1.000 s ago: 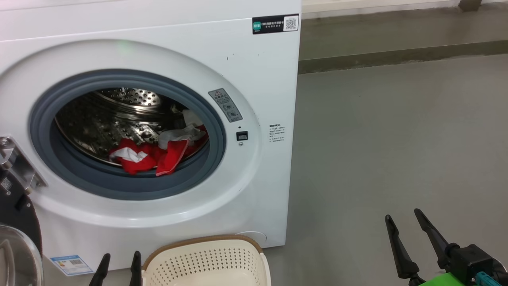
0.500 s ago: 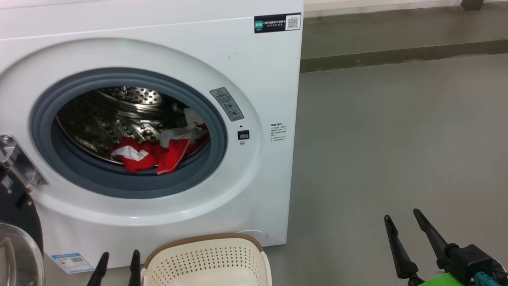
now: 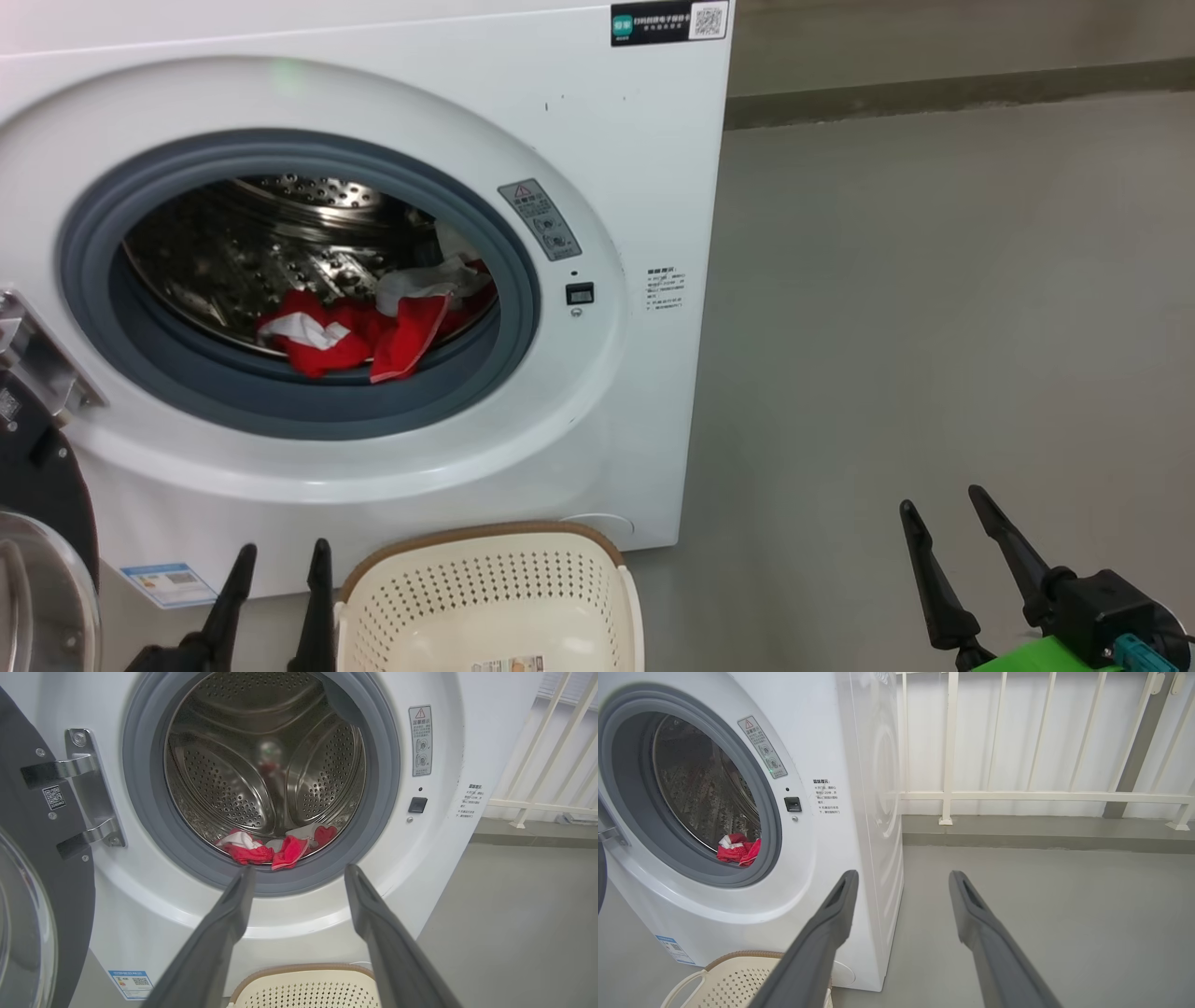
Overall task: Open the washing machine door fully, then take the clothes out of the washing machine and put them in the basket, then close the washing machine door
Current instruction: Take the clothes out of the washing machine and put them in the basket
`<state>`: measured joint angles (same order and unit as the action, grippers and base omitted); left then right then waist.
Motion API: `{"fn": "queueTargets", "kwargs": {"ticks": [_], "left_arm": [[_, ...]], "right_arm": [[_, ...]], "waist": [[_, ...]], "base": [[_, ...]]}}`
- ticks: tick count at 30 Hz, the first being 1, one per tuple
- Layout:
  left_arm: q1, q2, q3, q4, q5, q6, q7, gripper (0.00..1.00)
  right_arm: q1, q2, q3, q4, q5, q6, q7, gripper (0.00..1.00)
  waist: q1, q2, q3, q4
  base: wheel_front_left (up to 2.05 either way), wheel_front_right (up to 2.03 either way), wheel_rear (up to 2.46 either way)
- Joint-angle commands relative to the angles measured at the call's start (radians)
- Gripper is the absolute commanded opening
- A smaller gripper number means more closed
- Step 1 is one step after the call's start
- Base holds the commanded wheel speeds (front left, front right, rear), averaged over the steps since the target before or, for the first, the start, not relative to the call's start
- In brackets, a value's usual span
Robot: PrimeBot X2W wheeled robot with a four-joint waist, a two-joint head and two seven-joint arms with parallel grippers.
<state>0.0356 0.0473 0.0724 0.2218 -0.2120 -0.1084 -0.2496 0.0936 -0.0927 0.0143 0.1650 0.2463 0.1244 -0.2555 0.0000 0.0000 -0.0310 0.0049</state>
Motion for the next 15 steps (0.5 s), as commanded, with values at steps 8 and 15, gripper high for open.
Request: {"fn": "queueTargets", "kwargs": {"ticks": [8,15], "left_arm": [[-0.157,0.004,0.007,0.024,0.024,0.046,-0.012,1.00],[-0.299,0.004,0.013,0.085,0.030,0.083,-0.012,1.00]], "right_arm": [[-0.072,-0.023,0.041,-0.027,0.004,0.006,-0.006,1.00],[-0.116,-0.033,0.052,-0.040,0.005,0.006,-0.006,1.00]], "waist": [[0.0000,0.0000,0.074,0.014],[0.0000,0.0000,0.169,0.022]], "base": [[0.00,0.00,0.00],[0.00,0.00,0.00]]}}
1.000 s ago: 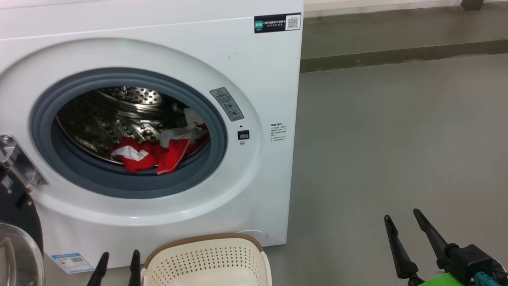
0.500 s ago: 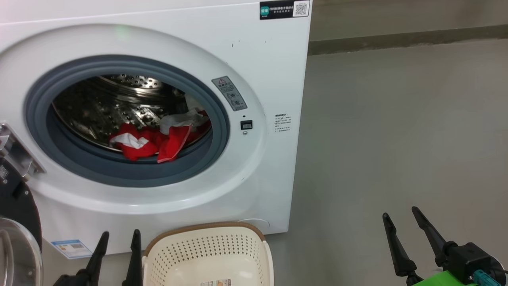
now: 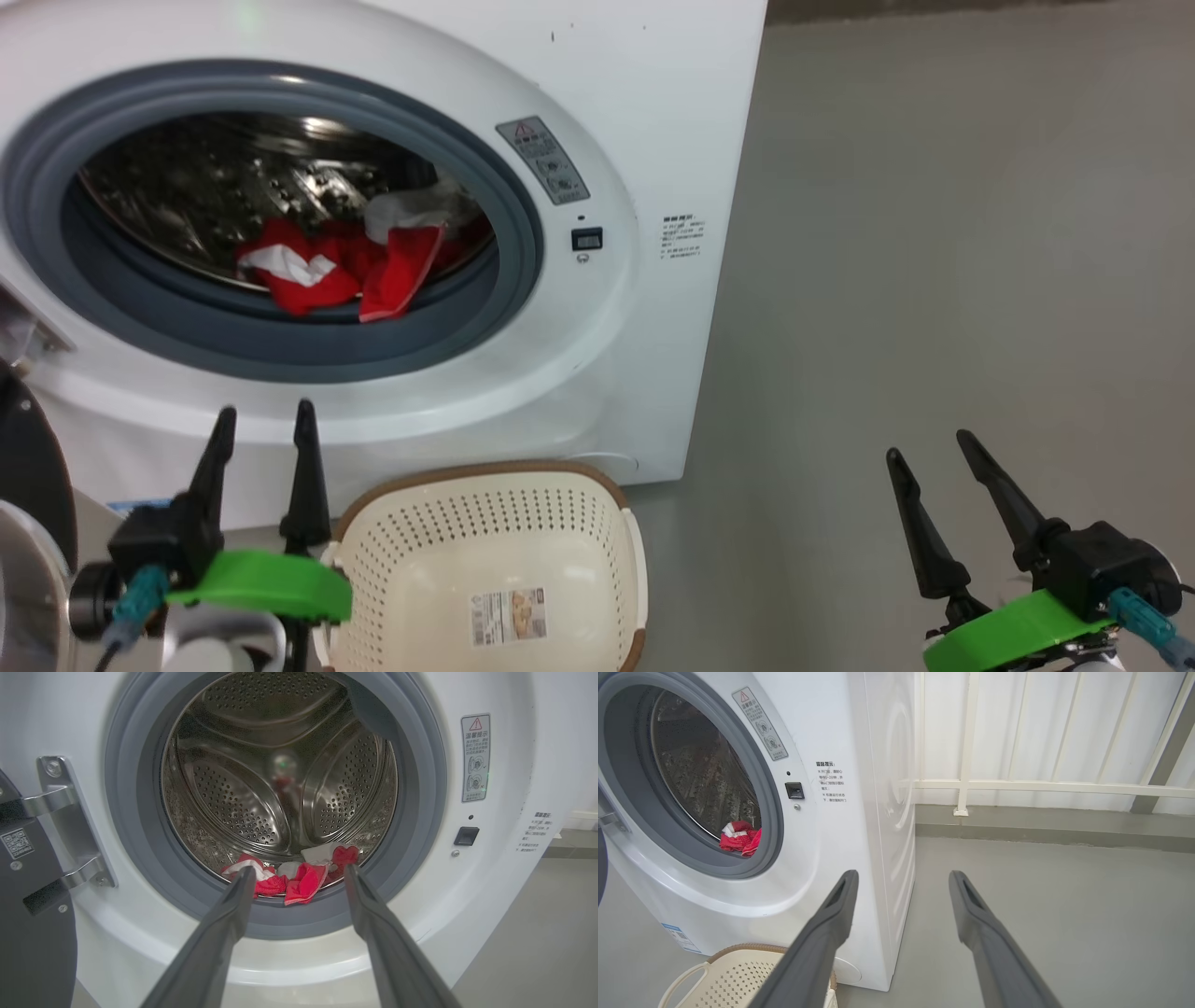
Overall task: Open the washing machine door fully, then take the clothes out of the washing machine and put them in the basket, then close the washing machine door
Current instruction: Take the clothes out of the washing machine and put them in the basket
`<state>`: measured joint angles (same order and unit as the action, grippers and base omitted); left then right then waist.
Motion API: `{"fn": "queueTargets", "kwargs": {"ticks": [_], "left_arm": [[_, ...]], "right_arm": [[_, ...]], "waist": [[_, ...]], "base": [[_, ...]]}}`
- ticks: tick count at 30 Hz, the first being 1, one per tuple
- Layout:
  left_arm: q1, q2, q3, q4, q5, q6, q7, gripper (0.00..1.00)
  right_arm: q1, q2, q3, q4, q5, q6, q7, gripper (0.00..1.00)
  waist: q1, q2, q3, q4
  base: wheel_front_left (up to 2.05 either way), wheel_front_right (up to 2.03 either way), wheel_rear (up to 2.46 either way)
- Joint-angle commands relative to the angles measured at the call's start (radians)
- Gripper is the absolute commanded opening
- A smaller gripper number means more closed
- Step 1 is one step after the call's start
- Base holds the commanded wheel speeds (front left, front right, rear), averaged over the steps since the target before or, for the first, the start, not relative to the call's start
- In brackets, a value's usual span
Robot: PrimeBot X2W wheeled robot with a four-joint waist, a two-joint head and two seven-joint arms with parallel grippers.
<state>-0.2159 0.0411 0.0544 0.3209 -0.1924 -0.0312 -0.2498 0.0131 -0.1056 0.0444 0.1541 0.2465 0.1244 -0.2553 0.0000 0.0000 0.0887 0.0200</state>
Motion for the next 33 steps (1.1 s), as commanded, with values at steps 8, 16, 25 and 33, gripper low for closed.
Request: {"fn": "queueTargets", "kwargs": {"ticks": [8,16,25,33], "left_arm": [[-0.236,0.032,0.042,0.097,0.025,0.022,-0.012,1.00],[-0.421,0.058,0.056,0.202,0.038,0.036,-0.012,1.00],[-0.626,0.103,0.059,0.344,0.044,0.031,-0.012,1.00],[-0.776,0.148,0.061,0.484,0.053,0.028,-0.012,1.00]], "right_arm": [[-0.091,-0.041,0.033,-0.041,0.004,0.006,-0.006,1.00],[-0.145,-0.054,0.051,-0.048,0.004,0.006,-0.006,1.00],[-0.190,-0.053,0.057,-0.060,0.005,0.006,-0.006,1.00],[-0.236,-0.042,0.071,-0.056,0.013,0.006,-0.006,1.00]], "waist": [[0.0000,0.0000,0.165,0.009],[0.0000,0.0000,0.273,-0.005],[0.0000,0.0000,0.370,-0.030],[0.0000,0.0000,0.439,-0.068]], "base": [[0.00,0.00,0.00],[0.00,0.00,0.00],[0.00,0.00,0.00],[0.00,0.00,0.00]]}}
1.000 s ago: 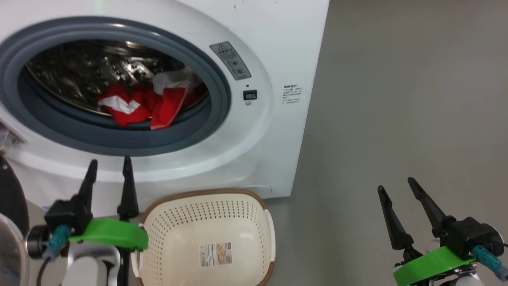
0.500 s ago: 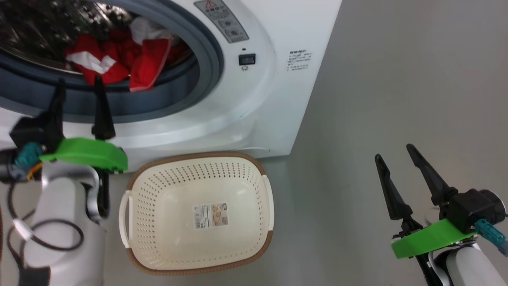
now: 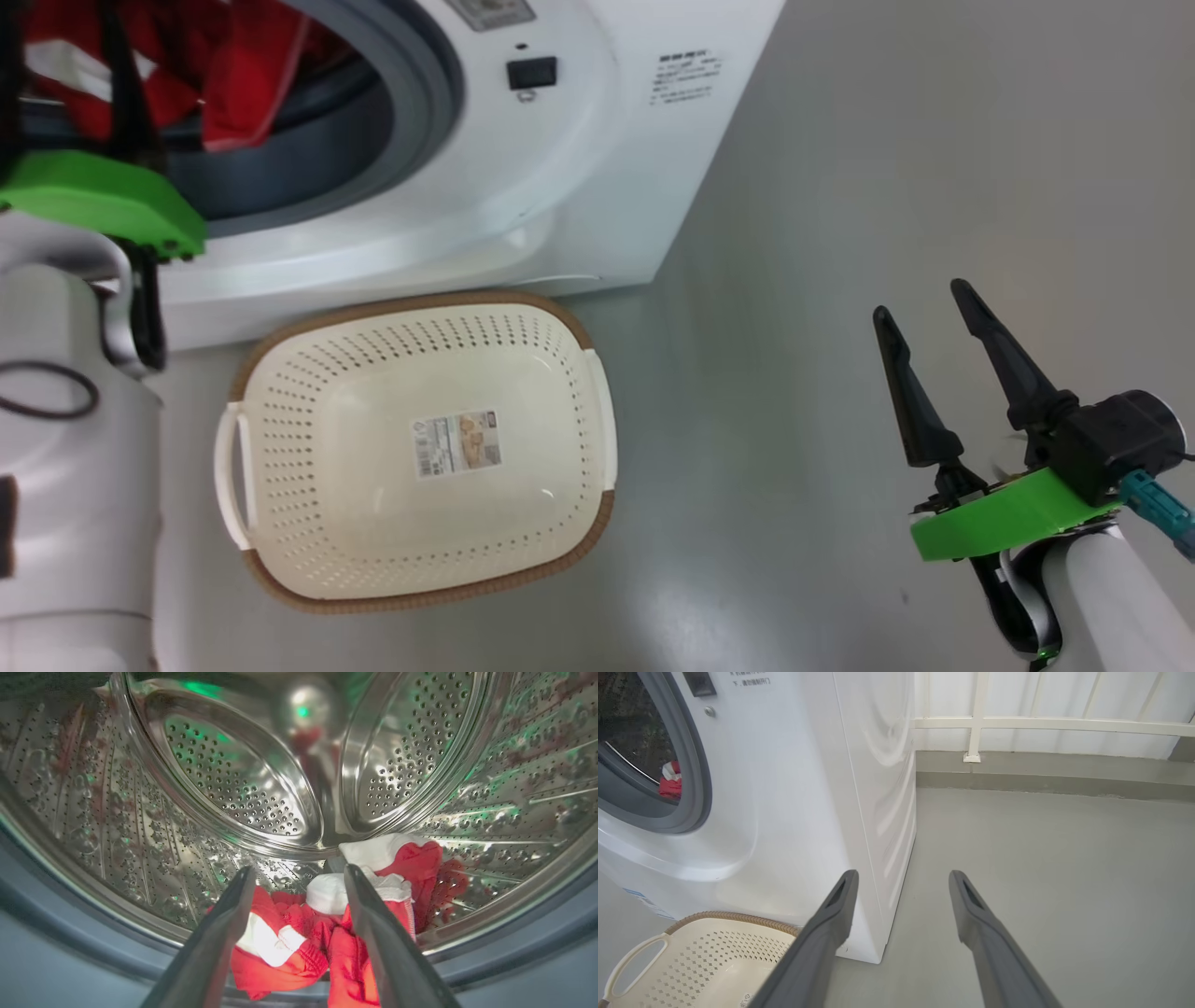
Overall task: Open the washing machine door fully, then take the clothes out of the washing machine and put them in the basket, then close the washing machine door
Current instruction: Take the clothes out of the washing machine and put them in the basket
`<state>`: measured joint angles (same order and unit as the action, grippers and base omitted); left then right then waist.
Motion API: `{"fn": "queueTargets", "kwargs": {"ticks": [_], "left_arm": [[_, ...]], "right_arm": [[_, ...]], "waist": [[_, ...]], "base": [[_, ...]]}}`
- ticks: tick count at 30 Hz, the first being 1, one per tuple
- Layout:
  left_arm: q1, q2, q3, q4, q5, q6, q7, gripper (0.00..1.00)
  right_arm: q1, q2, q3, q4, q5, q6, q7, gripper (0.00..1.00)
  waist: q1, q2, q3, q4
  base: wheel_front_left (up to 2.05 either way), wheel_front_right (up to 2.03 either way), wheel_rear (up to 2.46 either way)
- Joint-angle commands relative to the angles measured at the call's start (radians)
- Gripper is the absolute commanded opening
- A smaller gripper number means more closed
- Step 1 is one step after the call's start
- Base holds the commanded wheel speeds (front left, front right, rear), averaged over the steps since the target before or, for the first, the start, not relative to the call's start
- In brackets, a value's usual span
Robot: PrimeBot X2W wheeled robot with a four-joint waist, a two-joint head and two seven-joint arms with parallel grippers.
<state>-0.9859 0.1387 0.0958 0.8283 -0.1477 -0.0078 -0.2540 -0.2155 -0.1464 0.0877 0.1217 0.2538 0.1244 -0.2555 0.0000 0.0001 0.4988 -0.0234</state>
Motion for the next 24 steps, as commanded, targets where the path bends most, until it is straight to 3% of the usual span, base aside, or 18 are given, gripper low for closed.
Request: {"fn": "queueTargets", "kwargs": {"ticks": [1,3,6,14,22,23,24], "left_arm": [[-0.023,0.059,0.017,0.001,0.012,0.008,-0.008,1.00],[-0.058,0.076,0.009,0.056,0.025,0.020,-0.002,1.00],[-0.113,0.106,-0.009,0.124,0.061,0.074,0.010,1.00],[-0.228,0.155,-0.046,0.302,0.108,0.163,0.149,1.00],[-0.266,0.174,-0.065,0.371,0.115,0.195,0.200,1.00],[-0.268,0.174,-0.068,0.378,0.115,0.189,0.205,0.92],[-0.269,0.173,-0.070,0.382,0.113,0.181,0.207,0.00]], "right_arm": [[-0.012,0.001,0.031,-0.024,0.007,0.006,-0.006,1.00],[-0.019,0.003,0.040,-0.024,0.009,0.006,-0.006,1.00],[-0.028,0.007,0.051,-0.025,0.015,0.006,-0.006,1.00],[-0.047,0.022,0.076,-0.024,0.033,0.006,-0.006,1.00],[-0.051,0.034,0.089,-0.018,0.042,0.006,-0.006,1.00],[-0.051,0.035,0.090,-0.017,0.043,0.006,-0.006,1.00],[-0.050,0.035,0.090,-0.017,0.043,0.006,-0.006,1.00]], "waist": [[0.0000,-0.0001,0.036,-0.029],[0.0000,-0.0001,0.050,-0.039],[0.0000,-0.0001,0.072,-0.052],[0.0000,-0.0001,0.107,-0.082],[0.0000,-0.0001,0.116,-0.096],[0.0000,-0.0001,0.116,-0.096],[0.0000,-0.0001,0.117,-0.096]], "base": [[0.00,0.00,0.00],[0.00,0.00,0.00],[0.00,0.00,0.00],[0.00,0.00,0.00],[0.00,0.00,0.00],[0.00,0.00,0.00],[0.00,0.00,0.00]]}}
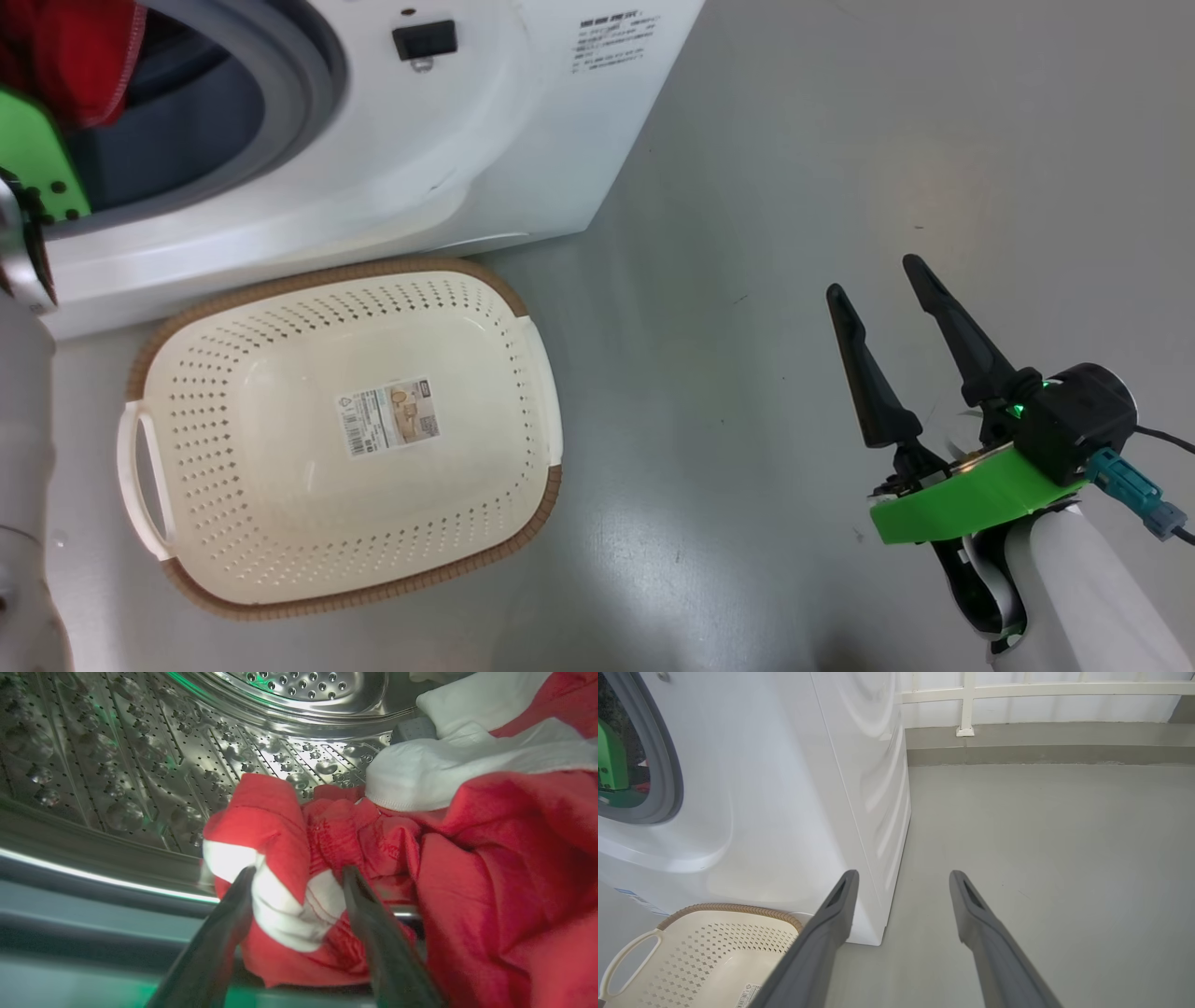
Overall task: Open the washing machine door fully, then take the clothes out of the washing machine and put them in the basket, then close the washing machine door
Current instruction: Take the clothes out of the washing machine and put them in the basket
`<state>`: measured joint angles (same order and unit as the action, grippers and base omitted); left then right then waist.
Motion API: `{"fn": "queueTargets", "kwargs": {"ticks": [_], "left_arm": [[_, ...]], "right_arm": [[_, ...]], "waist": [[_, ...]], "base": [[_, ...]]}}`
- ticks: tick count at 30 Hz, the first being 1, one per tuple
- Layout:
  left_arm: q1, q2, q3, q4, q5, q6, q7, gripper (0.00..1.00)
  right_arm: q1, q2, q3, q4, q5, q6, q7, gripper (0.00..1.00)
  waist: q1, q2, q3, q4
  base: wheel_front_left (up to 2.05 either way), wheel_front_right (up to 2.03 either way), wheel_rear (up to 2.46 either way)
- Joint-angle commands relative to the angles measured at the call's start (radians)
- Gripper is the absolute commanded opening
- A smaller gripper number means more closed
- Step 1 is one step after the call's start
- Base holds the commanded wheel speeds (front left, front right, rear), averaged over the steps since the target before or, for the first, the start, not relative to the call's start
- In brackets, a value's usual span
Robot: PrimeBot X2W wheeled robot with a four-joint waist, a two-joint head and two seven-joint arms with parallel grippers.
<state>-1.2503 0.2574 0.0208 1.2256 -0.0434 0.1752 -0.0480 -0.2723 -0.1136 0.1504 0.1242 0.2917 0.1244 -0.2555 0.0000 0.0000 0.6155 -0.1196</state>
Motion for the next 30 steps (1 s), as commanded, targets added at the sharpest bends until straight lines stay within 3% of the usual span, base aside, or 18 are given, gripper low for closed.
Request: {"fn": "queueTargets", "kwargs": {"ticks": [1,10,20,30], "left_arm": [[-0.004,0.054,0.005,-0.015,0.009,-0.002,0.001,0.00],[0.008,0.035,0.034,-0.019,-0.051,-0.025,-0.097,0.00],[0.090,-0.016,0.129,-0.115,-0.181,-0.108,-0.210,0.00],[0.357,-0.069,0.219,-0.523,-0.200,-0.181,-0.213,0.00]], "right_arm": [[0.006,0.003,0.027,-0.019,0.005,0.006,-0.006,1.00],[0.003,-0.002,0.023,-0.013,0.005,0.006,-0.006,1.00],[0.014,-0.016,0.022,-0.001,0.003,0.006,-0.006,1.00],[0.040,-0.020,0.035,0.019,0.005,0.006,-0.006,1.00]], "waist": [[0.0000,0.0000,0.000,0.000],[0.0000,0.0000,-0.012,0.017],[0.0000,0.0000,-0.069,0.053],[0.0000,0.0000,-0.164,0.070]], "base": [[0.00,0.00,0.00],[0.00,0.00,0.00],[0.00,0.00,0.00],[0.00,0.00,0.00]]}}
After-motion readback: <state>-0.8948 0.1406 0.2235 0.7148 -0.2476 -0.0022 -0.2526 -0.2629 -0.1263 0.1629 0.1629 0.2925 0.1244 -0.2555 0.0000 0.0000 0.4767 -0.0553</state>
